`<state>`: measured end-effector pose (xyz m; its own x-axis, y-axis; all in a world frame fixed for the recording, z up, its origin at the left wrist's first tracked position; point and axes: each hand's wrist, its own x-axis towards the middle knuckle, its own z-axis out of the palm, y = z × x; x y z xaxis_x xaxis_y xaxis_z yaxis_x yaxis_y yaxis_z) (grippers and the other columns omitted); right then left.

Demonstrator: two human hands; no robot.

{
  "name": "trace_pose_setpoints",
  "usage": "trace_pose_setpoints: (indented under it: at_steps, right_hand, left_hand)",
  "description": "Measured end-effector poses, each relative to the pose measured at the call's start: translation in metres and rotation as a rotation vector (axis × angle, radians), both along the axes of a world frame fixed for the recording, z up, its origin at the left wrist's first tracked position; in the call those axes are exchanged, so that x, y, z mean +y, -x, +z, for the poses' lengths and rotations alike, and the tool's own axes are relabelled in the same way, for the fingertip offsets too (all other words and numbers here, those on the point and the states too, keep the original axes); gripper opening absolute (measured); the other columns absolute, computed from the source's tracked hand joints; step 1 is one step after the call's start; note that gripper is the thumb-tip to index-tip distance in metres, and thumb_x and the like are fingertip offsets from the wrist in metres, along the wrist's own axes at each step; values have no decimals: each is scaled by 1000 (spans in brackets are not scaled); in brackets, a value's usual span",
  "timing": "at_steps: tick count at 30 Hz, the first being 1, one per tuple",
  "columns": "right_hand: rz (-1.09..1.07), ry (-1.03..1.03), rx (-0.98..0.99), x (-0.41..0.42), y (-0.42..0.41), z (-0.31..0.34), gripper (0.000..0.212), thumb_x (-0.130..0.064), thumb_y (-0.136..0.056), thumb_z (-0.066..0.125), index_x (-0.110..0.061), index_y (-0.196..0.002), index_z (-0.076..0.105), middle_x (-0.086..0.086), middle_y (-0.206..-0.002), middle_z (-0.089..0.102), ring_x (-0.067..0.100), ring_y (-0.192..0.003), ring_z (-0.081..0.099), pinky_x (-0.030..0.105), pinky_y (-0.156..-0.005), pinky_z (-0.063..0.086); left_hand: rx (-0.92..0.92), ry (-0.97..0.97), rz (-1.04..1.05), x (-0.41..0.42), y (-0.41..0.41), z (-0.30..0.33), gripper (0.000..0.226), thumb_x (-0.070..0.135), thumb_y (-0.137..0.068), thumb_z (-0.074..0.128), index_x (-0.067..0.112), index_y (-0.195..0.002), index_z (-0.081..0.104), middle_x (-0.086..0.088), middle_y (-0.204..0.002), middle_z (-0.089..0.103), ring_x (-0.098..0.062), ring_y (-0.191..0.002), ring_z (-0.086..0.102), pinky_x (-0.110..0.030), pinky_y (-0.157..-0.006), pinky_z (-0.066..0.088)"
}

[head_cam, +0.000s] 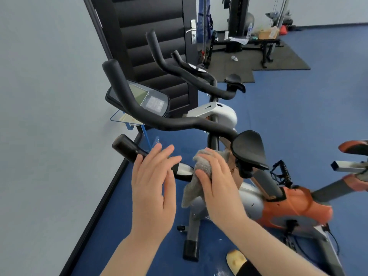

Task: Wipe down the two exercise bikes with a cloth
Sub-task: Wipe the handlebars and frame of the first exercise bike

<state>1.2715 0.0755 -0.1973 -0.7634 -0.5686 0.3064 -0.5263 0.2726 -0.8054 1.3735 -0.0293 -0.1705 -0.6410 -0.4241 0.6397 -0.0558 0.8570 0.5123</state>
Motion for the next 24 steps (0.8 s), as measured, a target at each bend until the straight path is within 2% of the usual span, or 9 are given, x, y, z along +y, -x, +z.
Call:
trace_pose_setpoints:
  at_steps: [3,5,7,10,11,14,18,22,24]
  right_hand:
    - [-59,-78,-95,-11,27,13,41,-25,-102,42,-18,-142,42,-6,-155,28,5,-142,22,-6,-96,9]
    - [-91,-110,-162,-15,29,16,48,-22,-103,40,-18,-150,29,-4,-159,19,8,-146,15,1,-101,10]
    - [-125,11,-283,-12,8,12,55,-25,-102,42,-25,-152,19,-5,-159,19,0,-142,19,8,-110,16]
    - [-186,105,-335,-8,-13,9,61,-23,-100,45,-18,-153,15,0,-155,24,-10,-125,24,-7,-94,17]
    - [-201,67,-290,-11,-6,9,58,-22,-100,45,-13,-152,20,6,-153,28,1,-129,27,-3,-96,18]
    - [-255,-3,-327,-23,15,19,51,-19,-100,44,-4,-146,27,20,-146,35,32,-131,37,31,-102,31]
    - [-201,-40,-305,-19,-19,17,63,-29,-103,37,-15,-154,3,7,-158,14,16,-141,23,12,-104,18]
    - [-173,-249,-205,-31,15,27,65,-34,-103,35,-4,-152,7,17,-158,9,32,-143,20,41,-115,26]
    - [-160,-358,-88,-32,25,32,63,-34,-104,31,0,-151,9,17,-158,11,30,-145,15,41,-115,26]
  left_hand:
    - [-202,81,40,-1,2,-5,37,26,-99,38,21,-128,60,9,-141,52,-10,-144,29,-32,-122,0]
    - [-252,125,66,0,4,-8,40,31,-99,37,21,-132,57,9,-142,51,-9,-144,27,-28,-121,-5]
    - [-236,105,63,-1,4,-8,38,31,-99,36,23,-131,57,12,-139,53,-6,-142,29,-29,-121,-4]
    - [-220,133,57,-3,3,-10,34,31,-99,37,25,-125,59,13,-133,56,-8,-138,35,-32,-121,0]
    - [-215,139,63,-3,4,-11,33,30,-99,38,25,-123,60,12,-131,57,-9,-136,38,-32,-121,1]
    - [-197,133,91,-2,6,-12,32,29,-97,40,21,-119,63,9,-127,59,-13,-133,42,-34,-121,2]
    - [-177,111,79,1,7,-11,33,29,-98,38,21,-118,62,8,-127,59,-15,-133,43,-38,-121,6]
    - [-207,111,71,0,5,-9,33,27,-96,40,20,-119,62,7,-128,59,-15,-134,41,-37,-121,4]
    - [-226,117,61,-1,3,-8,34,26,-95,40,20,-120,62,8,-130,58,-15,-135,40,-37,-121,3]
